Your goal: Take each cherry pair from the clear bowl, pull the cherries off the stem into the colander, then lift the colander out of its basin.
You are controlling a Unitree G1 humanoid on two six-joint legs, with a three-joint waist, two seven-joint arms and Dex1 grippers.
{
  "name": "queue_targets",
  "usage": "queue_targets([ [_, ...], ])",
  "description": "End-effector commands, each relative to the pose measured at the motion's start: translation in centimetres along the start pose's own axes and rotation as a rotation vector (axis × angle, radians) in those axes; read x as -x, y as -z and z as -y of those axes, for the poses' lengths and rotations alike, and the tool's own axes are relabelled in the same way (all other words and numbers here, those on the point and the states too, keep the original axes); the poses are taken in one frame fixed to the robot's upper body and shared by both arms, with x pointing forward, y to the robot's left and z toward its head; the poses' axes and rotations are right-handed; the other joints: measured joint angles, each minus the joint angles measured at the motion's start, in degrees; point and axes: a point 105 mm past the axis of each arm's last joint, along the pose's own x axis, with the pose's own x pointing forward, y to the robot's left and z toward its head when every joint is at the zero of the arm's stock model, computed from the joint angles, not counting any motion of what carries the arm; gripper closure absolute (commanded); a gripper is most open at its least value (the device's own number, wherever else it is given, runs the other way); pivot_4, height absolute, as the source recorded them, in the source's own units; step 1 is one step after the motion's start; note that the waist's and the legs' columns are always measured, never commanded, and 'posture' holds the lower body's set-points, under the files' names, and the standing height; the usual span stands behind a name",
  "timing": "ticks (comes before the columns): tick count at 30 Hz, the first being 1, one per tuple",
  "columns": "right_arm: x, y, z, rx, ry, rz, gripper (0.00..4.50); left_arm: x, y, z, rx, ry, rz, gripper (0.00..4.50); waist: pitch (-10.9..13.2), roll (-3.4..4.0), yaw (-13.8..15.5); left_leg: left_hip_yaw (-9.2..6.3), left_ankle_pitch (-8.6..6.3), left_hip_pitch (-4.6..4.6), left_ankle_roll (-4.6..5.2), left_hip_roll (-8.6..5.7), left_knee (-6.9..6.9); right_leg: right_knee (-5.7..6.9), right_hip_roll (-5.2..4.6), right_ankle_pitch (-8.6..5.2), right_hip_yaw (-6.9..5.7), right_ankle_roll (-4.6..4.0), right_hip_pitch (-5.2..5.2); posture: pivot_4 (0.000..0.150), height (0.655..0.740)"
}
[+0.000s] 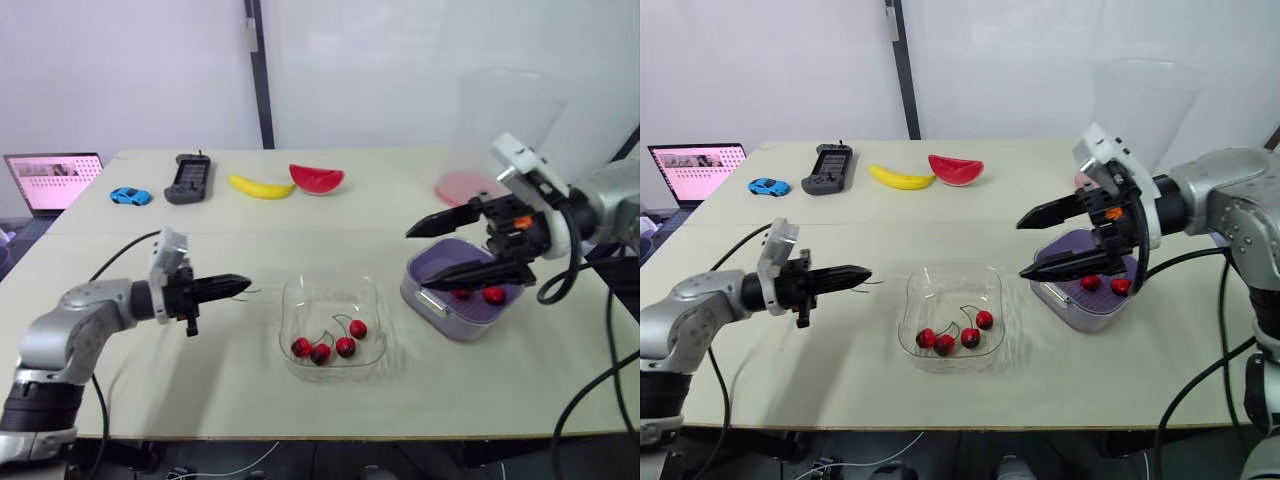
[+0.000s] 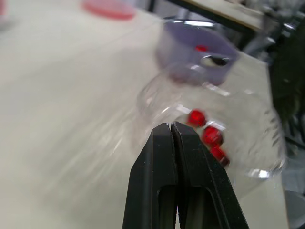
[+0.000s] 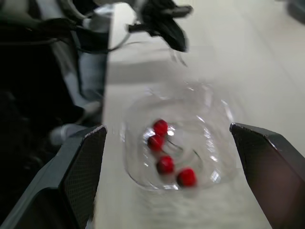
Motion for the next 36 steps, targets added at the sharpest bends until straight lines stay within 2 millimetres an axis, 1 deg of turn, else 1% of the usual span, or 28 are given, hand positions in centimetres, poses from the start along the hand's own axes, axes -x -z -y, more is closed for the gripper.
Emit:
queue_targets([
  [1, -0.1, 0.0, 0.6, 0.020, 0.049, 0.002, 0.09, 0.8, 2.5, 0.8, 0.143, 0.032, -0.069, 4.50, 0.0, 0.00, -0.1, 0.01, 0.00, 0.00, 0.00, 0.00, 0.00, -0.01, 0.00, 0.00, 0.00, 0.00, -0.01, 0.150, 0.7380],
  [3, -0.3, 0.3, 0.9, 0.013, 0.061, -0.007, 0.09, 1.0, 3.0, 1.0, 0.199, 0.033, -0.071, 4.50, 0.0, 0.00, 0.0, 0.00, -0.01, -0.04, 0.01, 0.00, -0.04, 0.00, 0.00, 0.00, 0.00, 0.00, -0.08, 0.150, 0.7380],
  [5, -0.5, 0.6, 0.8, 0.007, 0.048, -0.015, 0.09, 1.4, 4.1, 0.3, 0.227, -0.023, -0.104, 4.50, 0.0, 0.00, 0.0, -0.02, 0.00, -0.05, 0.01, 0.02, -0.04, 0.03, 0.03, 0.00, -0.02, -0.01, -0.11, 0.150, 0.7380],
  [6, -0.7, 0.5, 0.6, 0.006, 0.036, -0.014, 0.09, 1.9, 4.9, -0.2, 0.228, -0.063, -0.131, 4.50, 0.0, 0.00, 0.0, -0.02, 0.00, -0.04, 0.00, 0.02, -0.04, 0.04, 0.02, 0.00, -0.02, -0.01, -0.11, 0.150, 0.7380],
  [8, -0.9, 0.3, 0.2, 0.010, 0.020, -0.008, 0.09, 2.7, 5.9, -1.1, 0.236, -0.127, -0.158, 4.50, 0.0, 0.00, -0.3, -0.01, 0.00, -0.03, 0.00, 0.02, -0.04, 0.04, 0.03, 0.00, -0.01, -0.01, -0.10, 0.150, 0.7380],
  [12, -1.2, 0.1, 0.1, 0.024, 0.038, -0.009, 0.09, 3.8, 6.3, -2.6, 0.279, -0.222, -0.140, 4.50, 0.0, 0.00, -0.5, -0.02, 0.00, -0.03, 0.01, 0.04, -0.09, 0.05, 0.05, 0.00, -0.01, -0.01, -0.15, 0.150, 0.7380],
  [15, -1.2, -0.1, 0.7, 0.025, 0.082, -0.008, 0.00, 4.2, 6.8, -3.0, 0.286, -0.249, -0.152, 3.65, 0.0, 0.00, -0.5, -0.01, 0.00, -0.03, 0.01, 0.03, -0.09, 0.05, 0.04, 0.00, -0.01, -0.01, -0.14, 0.150, 0.7380],
  [17, -1.1, -0.1, 1.1, 0.022, 0.111, -0.007, 0.00, 4.4, 6.8, -3.3, 0.290, -0.272, -0.150, 2.71, 0.0, 0.01, -0.4, -0.01, 0.00, -0.03, 0.00, 0.03, -0.09, 0.05, 0.03, 0.00, -0.01, -0.01, -0.13, 0.150, 0.7380],
  [20, -0.9, -0.1, 1.5, 0.016, 0.137, -0.006, 0.00, 5.0, 6.5, -3.8, 0.286, -0.304, -0.126, 1.27, 0.0, 0.02, -0.4, -0.01, 0.00, 0.01, 0.00, 0.03, -0.09, 0.07, 0.03, 0.00, -0.01, -0.01, -0.11, 0.150, 0.7380],
  [22, -0.7, 0.0, 1.5, 0.013, 0.143, -0.006, 0.00, 5.5, 5.5, -4.3, 0.276, -0.321, -0.089, 0.33, 0.0, 0.03, -0.5, -0.01, 0.00, 0.03, 0.00, 0.03, -0.09, 0.09, 0.04, 0.00, -0.01, -0.01, -0.11, 0.150, 0.7380],
  [23, -0.7, 0.0, 1.5, 0.011, 0.144, -0.006, 0.00, 5.7, 4.9, -4.6, 0.267, -0.330, -0.066, 0.04, 0.0, 0.03, -0.5, -0.01, 0.00, 0.03, 0.00, 0.03, -0.09, 0.09, 0.05, -0.01, -0.01, -0.02, -0.11, 0.150, 0.7380],
  [26, -0.3, 0.0, 1.4, 0.007, 0.151, -0.005, 0.00, 6.7, 2.3, -5.1, 0.205, -0.340, 0.013, 0.04, 0.0, 0.02, -0.6, -0.01, 0.00, 0.00, 0.00, 0.04, -0.09, 0.09, 0.05, -0.01, -0.01, -0.02, -0.14, 0.150, 0.7380],
  [27, -0.2, 0.0, 1.4, 0.004, 0.156, -0.006, 0.00, 6.8, 1.1, -5.1, 0.168, -0.329, 0.050, 0.04, 0.0, 0.01, -0.5, -0.01, 0.00, -0.01, 0.00, 0.04, -0.09, 0.09, 0.05, -0.01, -0.01, -0.02, -0.16, 0.150, 0.7380],
  [30, 0.2, 0.3, 1.2, -0.011, 0.169, -0.019, 0.00, 6.6, -1.8, -4.3, 0.065, -0.258, 0.117, 0.04, 0.0, 0.00, -0.3, -0.01, 0.00, -0.07, 0.00, 0.03, -0.09, 0.08, 0.03, -0.01, -0.01, -0.02, -0.20, 0.150, 0.7380],
  [32, 0.3, 0.7, 1.0, -0.018, 0.178, -0.043, 0.00, 5.8, -3.3, -2.9, -0.058, -0.174, 0.113, 0.04, 0.0, 0.00, -0.1, 0.00, 0.01, -0.07, -0.01, 0.02, -0.09, 0.06, 0.01, -0.01, -0.02, -0.02, -0.17, 0.150, 0.7380],
  [34, 0.2, 0.9, 0.6, -0.012, 0.176, -0.062, 0.00, 4.6, -4.8, -0.9, -0.276, -0.068, 0.101, 0.04, 0.0, 0.00, -0.1, 0.03, 0.01, -0.07, -0.02, 0.01, -0.08, 0.03, -0.02, -0.01, -0.01, -0.02, -0.16, 0.150, 0.7380],
  [36, -0.3, 1.1, 0.3, 0.052, 0.195, -0.088, 0.00, 3.4, -5.4, 1.2, -0.367, 0.054, 0.051, 0.04, 0.0, 0.00, -0.1, 0.04, 0.02, -0.07, -0.03, 0.02, -0.09, 0.03, -0.02, -0.01, -0.01, -0.02, -0.17, 0.150, 0.7380],
])
